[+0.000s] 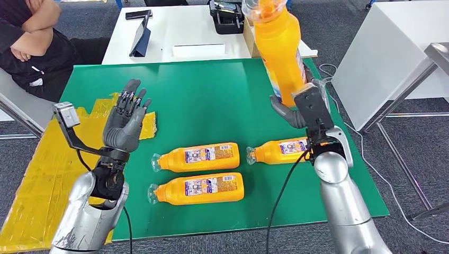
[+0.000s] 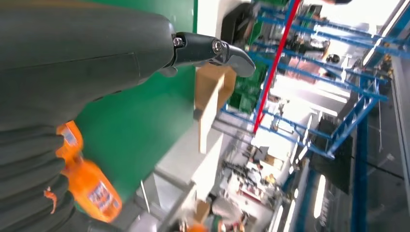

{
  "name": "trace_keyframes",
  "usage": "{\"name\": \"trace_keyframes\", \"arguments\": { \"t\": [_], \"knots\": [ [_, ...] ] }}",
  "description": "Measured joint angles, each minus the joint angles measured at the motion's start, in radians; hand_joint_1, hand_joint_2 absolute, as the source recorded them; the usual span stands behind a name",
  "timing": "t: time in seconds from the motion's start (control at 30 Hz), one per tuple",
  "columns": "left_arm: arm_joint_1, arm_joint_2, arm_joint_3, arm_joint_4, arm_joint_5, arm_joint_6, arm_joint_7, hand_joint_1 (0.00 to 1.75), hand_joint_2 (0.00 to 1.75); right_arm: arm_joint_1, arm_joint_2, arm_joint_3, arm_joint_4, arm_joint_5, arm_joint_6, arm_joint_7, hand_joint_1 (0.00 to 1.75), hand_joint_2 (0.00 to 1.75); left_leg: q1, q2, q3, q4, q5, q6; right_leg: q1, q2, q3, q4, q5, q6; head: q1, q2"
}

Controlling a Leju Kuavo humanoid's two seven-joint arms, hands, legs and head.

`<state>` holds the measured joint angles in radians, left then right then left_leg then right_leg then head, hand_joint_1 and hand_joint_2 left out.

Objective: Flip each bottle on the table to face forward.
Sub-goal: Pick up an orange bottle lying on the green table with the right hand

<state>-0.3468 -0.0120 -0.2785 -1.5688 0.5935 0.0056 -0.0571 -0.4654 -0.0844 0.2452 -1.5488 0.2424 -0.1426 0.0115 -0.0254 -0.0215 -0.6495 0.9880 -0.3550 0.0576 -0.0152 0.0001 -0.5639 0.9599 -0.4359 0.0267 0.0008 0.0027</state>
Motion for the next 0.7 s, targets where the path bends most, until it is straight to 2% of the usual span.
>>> {"name": "trace_keyframes", "arguments": {
  "t": [0.33,0.7],
  "knots": [
    [-0.023,-0.029,-0.046,0.01,0.014,0.016,0.002,0.0,1.75,-0.035,0.049,0.023,0.079,0.015,-0.017,0.016,1.75,1.75,0.0,0.0,-0.002,0.0,0.0,0.0,0.0,0.0,-0.001,0.0,0.0,0.0,0.0,0.0],
    [-0.075,-0.075,-0.139,0.009,-0.104,0.101,-0.018,0.0,1.75,-0.115,0.107,0.058,0.2,0.096,-0.028,0.053,1.75,1.75,0.0,0.0,-0.002,0.0,0.0,0.0,0.0,0.0,-0.002,0.0,0.0,0.0,0.0,0.0]
  ]
}}
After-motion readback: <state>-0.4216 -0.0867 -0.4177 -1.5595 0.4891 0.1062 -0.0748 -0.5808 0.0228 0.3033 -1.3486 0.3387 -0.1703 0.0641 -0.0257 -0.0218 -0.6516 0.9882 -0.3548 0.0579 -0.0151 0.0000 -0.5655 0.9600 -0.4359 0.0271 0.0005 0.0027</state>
